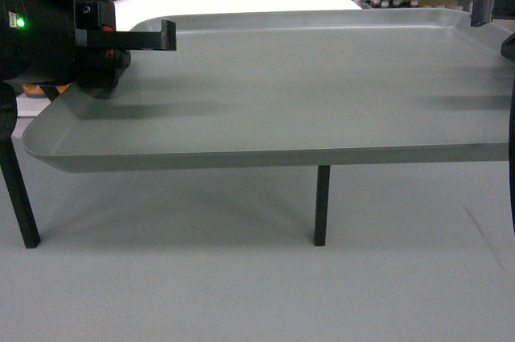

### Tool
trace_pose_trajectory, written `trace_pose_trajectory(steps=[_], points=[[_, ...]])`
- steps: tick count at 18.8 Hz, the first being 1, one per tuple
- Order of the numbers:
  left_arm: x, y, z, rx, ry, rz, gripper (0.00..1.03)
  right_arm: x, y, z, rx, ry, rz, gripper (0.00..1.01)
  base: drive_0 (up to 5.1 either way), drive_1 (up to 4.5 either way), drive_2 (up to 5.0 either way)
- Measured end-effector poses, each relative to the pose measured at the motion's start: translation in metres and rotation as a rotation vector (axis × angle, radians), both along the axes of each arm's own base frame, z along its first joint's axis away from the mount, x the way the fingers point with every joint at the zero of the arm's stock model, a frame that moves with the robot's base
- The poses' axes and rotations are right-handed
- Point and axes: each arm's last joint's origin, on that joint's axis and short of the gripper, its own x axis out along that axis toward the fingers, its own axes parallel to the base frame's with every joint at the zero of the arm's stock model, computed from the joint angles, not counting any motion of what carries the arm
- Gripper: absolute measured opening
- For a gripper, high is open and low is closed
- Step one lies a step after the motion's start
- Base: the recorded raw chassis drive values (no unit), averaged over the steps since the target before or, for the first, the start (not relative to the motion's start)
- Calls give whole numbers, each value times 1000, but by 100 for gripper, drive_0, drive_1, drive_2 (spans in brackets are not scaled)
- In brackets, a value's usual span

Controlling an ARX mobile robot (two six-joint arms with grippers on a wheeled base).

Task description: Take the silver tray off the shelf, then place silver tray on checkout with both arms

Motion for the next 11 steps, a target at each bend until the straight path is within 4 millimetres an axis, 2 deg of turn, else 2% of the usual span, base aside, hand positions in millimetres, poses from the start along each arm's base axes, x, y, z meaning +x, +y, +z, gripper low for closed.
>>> trace_pose_trajectory(steps=[9,11], points=[[0,0,0,0,1,0,3,0,0,0,0,1,1,3,-500,245,245],[1,2,0,3,3,7,3,0,2,0,-1,-4,2,3,0,0,0]])
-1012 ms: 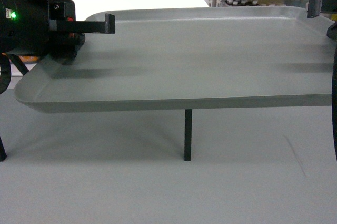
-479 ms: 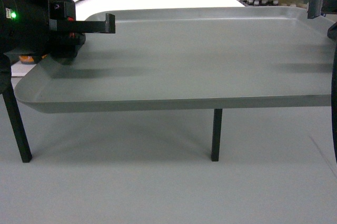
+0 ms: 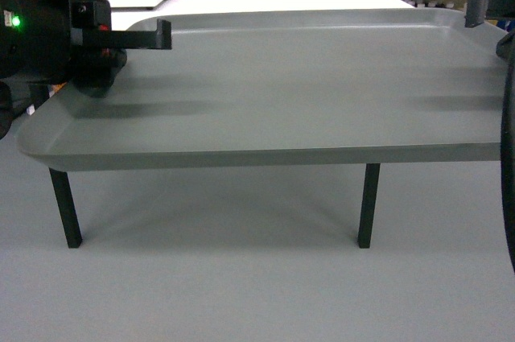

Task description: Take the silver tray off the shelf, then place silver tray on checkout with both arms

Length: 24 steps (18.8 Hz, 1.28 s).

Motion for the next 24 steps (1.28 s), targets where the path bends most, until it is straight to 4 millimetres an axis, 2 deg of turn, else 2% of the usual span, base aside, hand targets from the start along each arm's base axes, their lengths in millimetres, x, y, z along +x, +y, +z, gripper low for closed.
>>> trace_pose_trajectory(steps=[22,24], points=[[0,-1,0,-2,0,-6,3,0,0,-1,-1,7,1,3,0,0,0],[0,-1,0,-3,-5,-6,3,-1,0,1,0,-1,1,3,1,420,-419]])
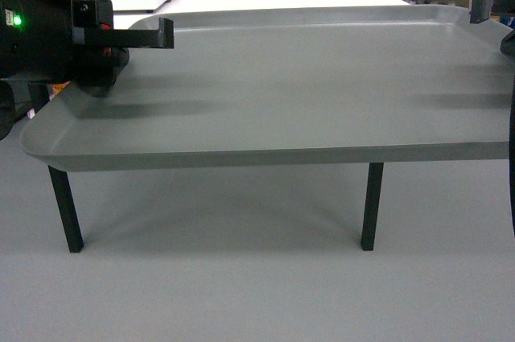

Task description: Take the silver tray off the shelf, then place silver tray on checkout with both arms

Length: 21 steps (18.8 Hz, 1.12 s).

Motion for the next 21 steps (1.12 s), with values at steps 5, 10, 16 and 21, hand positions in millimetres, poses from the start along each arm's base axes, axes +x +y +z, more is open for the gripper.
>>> trace_pose_trajectory(steps=[5,10,16,21], points=[[0,0,0,0,1,0,3,0,0,-1,0,2,0,3,7,426,-413],[0,0,-1,1,5,0,3,0,0,-1,-1,7,0,3,12,431,-408],[0,0,0,1,3,0,3,0,0,-1,-1,4,0,3,12,432,-408],[0,0,0,1,1,1,3,0,0,-1,-1,6,0,3,10,430,-409]])
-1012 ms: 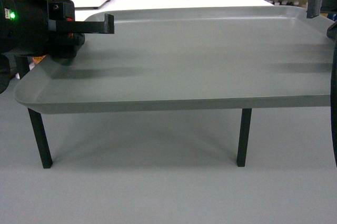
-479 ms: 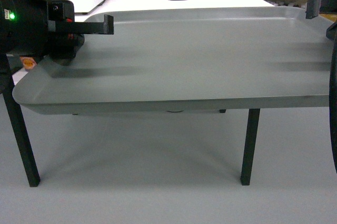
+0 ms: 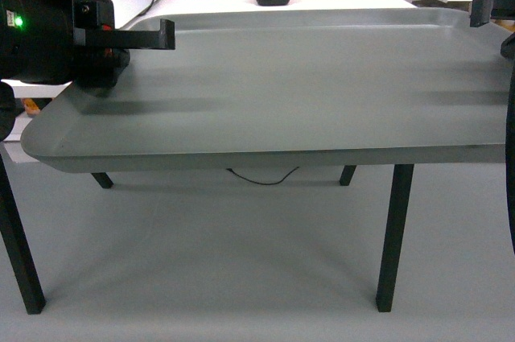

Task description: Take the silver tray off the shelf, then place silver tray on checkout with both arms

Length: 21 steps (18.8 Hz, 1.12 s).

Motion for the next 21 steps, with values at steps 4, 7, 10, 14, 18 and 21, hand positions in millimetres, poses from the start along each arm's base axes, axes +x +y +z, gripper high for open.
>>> trace_pose_trajectory(steps=[4,7,10,14,18,21], points=[[0,0,-1,1,4,0,3,0,0,0,0,1,0,3,-12,407,-432],[0,0,-1,1,4,0,3,0,0,0,-1,2,0,3,-11,408,-431],[0,0,-1,1,4,-1,3,0,0,0,0,0,0,3,2,233,-229],[0,0,-1,2,6,0,3,0,0,0,0,1,0,3,0,0,0],[0,0,-1,1,4,-1,3,0,0,0,0,0,0,3,0,0,0],[0,0,-1,1,3,-1,3,0,0,0,0,-2,0,3,0,0,0]])
